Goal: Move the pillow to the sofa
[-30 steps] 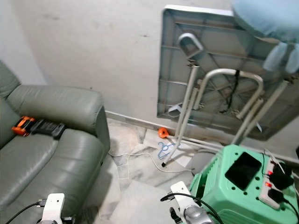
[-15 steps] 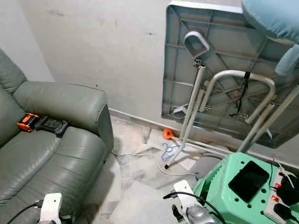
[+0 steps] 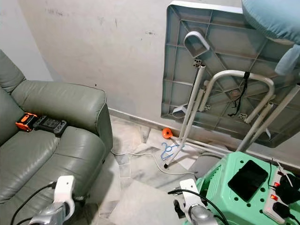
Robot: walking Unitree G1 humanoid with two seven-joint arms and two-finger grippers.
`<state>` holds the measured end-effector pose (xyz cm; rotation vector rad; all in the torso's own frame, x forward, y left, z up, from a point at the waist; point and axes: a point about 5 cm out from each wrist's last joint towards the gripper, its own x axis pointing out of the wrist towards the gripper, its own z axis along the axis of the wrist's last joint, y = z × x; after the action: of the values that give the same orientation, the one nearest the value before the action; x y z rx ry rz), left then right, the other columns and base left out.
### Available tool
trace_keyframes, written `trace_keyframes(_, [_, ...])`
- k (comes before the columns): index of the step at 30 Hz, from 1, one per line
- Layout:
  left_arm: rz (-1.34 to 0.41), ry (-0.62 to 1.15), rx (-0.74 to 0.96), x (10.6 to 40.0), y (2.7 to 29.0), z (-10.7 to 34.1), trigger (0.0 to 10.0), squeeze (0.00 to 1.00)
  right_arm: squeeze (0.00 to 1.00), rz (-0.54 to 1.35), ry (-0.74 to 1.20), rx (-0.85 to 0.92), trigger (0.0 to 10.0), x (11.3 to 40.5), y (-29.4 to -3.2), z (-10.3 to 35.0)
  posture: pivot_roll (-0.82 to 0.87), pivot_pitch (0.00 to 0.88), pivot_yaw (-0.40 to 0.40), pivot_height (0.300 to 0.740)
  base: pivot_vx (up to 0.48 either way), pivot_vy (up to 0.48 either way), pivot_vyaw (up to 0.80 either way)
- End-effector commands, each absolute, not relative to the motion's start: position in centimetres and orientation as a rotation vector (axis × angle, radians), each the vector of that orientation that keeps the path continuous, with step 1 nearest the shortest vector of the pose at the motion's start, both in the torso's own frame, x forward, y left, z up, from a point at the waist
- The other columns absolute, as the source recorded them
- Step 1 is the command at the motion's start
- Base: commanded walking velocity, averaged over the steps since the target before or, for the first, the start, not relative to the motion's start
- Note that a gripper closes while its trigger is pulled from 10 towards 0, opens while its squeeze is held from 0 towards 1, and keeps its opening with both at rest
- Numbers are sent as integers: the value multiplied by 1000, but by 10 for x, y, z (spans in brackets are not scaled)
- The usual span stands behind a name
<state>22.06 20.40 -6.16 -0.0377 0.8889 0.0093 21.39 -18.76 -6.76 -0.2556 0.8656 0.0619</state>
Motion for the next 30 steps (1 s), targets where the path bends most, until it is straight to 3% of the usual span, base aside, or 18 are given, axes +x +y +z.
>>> trace_keyframes(1, [25, 903, -31, 218, 208, -63, 10000, 0, 0, -16, 822, -265, 10000, 217, -192, -64, -2, 0, 4, 740, 0, 0, 0])
trace_keyframes(3, [36, 913, -31, 215, 209, -64, 10000, 0, 0, -68, 819, -219, 10000, 215, -194, -65, -9, 0, 6, 740, 0, 0, 0])
trace_keyframes(4, [43, 917, -39, 214, 210, -65, 10000, 0, 0, -84, 777, -142, 10000, 237, -200, -51, -11, 0, 5, 740, 0, 0, 0])
trace_keyframes(6, [47, 919, -43, 213, 210, -65, 10000, 0, 0, -84, 757, -112, 10000, 244, -202, -46, -13, 0, 4, 740, 0, 0, 0])
trace_keyframes(10, [82, 922, -97, 209, 210, -68, 10000, 0, 0, -104, 786, -34, 10000, 242, -203, -48, -10, 0, -7, 740, 0, 0, 0])
trace_keyframes(30, [121, 979, -122, 187, 215, -78, 10000, 0, 0, 14, 931, -122, 10000, 236, -205, -53, -12, 0, -9, 740, 0, 0, 0])
